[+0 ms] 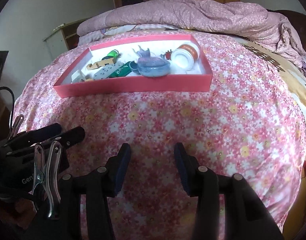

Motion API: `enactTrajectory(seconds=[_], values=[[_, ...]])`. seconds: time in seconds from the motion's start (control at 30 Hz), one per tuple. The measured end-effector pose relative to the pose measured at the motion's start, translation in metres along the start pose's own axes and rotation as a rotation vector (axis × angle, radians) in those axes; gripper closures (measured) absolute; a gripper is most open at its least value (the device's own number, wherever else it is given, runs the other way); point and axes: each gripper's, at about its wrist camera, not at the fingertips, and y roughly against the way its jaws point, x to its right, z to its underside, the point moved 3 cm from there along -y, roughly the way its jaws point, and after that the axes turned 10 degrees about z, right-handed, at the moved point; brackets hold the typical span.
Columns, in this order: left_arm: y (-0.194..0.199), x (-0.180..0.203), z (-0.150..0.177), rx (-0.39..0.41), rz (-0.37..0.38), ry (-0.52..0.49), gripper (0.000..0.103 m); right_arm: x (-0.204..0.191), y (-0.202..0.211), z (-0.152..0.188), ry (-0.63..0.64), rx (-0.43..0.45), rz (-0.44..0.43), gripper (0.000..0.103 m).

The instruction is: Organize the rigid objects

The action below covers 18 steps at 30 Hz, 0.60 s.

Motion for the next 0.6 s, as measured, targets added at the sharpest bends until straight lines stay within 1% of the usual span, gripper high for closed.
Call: enactTrajectory(seconds=[0.1, 0.6], values=[[-0.0001, 0.0011, 0.0010, 0.007, -0.006, -0.009, 0.044, 0.0009, 0.0002, 0.0017, -0.020, 0.022, -0.012, 0.052], [-0.0010, 0.0025, 0.0015, 0.013, -0.020, -0.019, 0.043, -0.0003, 0.0005, 0.0034, -0.021, 0.028, -0.011, 0.051]])
